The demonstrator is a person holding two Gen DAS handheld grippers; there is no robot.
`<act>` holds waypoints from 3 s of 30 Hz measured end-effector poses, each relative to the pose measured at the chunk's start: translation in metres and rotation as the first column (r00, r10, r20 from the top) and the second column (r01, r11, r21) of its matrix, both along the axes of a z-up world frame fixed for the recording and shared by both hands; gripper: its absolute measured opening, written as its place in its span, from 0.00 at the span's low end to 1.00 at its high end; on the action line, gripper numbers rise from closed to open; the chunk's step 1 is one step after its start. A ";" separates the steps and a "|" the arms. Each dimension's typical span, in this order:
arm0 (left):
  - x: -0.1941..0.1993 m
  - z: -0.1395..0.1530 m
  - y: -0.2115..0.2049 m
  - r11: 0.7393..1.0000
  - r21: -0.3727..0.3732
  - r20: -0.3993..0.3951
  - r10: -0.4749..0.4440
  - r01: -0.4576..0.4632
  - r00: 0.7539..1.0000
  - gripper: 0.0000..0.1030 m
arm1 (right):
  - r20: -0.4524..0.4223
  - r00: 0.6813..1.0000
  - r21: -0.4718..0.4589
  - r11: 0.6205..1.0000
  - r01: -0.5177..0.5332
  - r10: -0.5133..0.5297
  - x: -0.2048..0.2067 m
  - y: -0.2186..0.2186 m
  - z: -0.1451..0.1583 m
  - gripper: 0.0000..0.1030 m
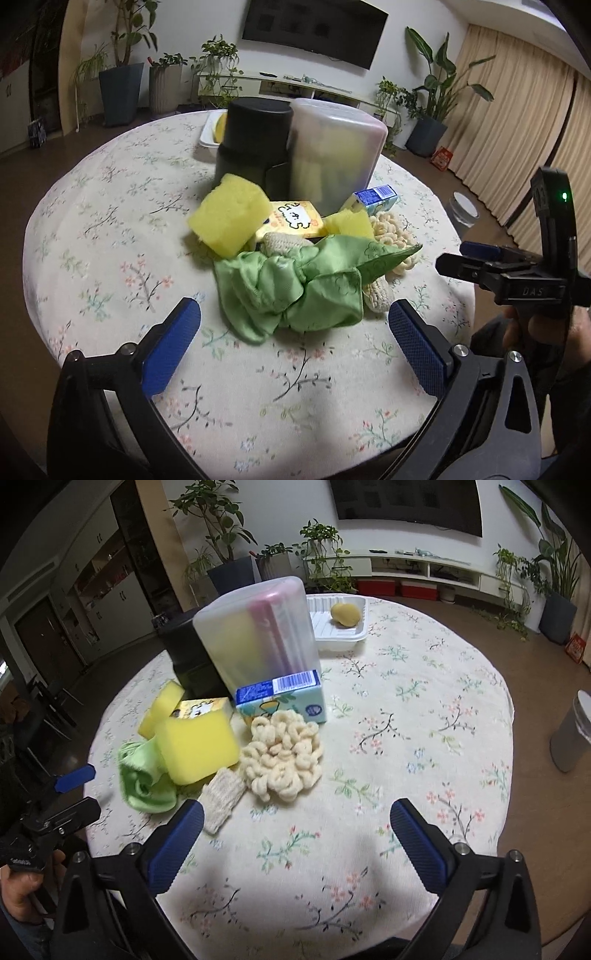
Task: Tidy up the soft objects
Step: 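Grasp the green scrunchie with left tool while right tool grasps the cream loofah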
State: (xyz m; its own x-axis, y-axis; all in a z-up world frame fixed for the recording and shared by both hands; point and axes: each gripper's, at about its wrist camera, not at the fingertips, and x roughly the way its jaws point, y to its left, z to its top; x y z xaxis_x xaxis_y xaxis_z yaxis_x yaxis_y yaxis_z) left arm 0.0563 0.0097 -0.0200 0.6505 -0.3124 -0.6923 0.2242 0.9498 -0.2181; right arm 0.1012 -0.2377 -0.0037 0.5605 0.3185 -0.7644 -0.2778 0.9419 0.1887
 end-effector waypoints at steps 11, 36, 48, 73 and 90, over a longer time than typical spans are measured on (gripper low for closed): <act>0.030 -0.010 -0.016 1.000 0.016 -0.038 -0.024 0.024 0.999 1.00 | -0.035 0.999 -0.008 1.000 0.012 -0.013 0.033 0.006 -0.004 1.00; 0.056 -0.035 -0.008 0.997 0.075 -0.094 0.024 -0.017 0.995 1.00 | -0.118 0.993 -0.101 0.995 -0.016 0.004 0.069 0.034 -0.042 0.93; 0.054 -0.035 -0.010 0.996 0.084 -0.083 0.043 -0.036 0.996 1.00 | -0.073 0.997 -0.158 0.987 -0.033 0.022 0.063 0.043 -0.045 0.90; 0.037 -0.023 -0.001 0.999 0.005 -0.044 0.049 -0.048 0.998 0.41 | -0.045 0.995 -0.088 0.992 -0.088 0.084 0.047 0.049 -0.034 0.31; 0.017 -0.013 0.020 0.996 -0.012 -0.040 0.086 -0.087 0.995 0.41 | -0.027 0.998 -0.070 0.996 -0.055 0.053 0.020 0.024 -0.012 0.31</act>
